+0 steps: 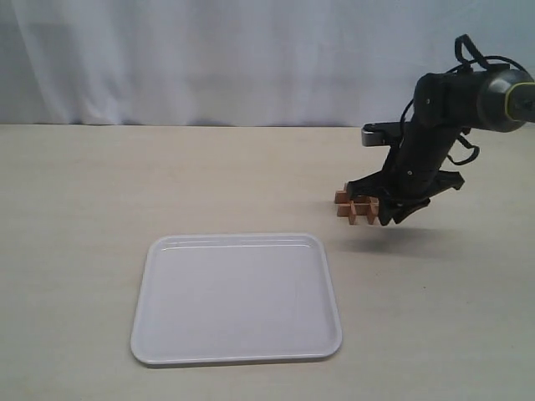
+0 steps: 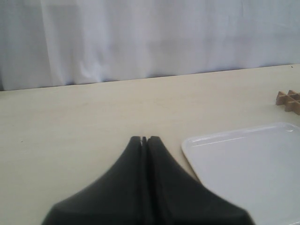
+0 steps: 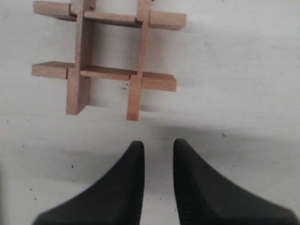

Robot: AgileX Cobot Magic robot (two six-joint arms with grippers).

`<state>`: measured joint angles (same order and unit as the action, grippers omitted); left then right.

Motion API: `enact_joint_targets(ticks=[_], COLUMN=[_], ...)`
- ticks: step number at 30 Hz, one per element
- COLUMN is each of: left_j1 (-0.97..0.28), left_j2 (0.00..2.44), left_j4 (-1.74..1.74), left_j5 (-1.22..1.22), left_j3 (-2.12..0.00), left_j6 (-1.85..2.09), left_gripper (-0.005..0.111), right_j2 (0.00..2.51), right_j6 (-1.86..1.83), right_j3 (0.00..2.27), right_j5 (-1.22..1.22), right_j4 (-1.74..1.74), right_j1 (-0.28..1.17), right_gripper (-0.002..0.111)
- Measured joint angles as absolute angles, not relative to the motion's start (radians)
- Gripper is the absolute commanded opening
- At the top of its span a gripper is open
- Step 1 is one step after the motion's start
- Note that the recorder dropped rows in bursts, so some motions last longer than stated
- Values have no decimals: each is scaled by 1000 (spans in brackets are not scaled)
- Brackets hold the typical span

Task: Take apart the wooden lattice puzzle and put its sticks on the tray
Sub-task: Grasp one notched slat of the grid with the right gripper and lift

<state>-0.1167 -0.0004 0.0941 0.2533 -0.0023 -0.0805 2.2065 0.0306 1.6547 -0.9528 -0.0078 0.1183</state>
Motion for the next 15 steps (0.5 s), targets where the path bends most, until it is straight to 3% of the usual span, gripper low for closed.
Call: enact_joint_targets(ticks=[15], left_j1=[-117], left_j2=[0], left_j4=[94], left_j5=[253], left_j3=[-2], left_j6=[-80], left_gripper=[0], right_j2=[2227], right_j6=[-19], right_j3=[1657], right_j5=[-860], right_j4=[75], right_j1=[118], right_gripper=[22])
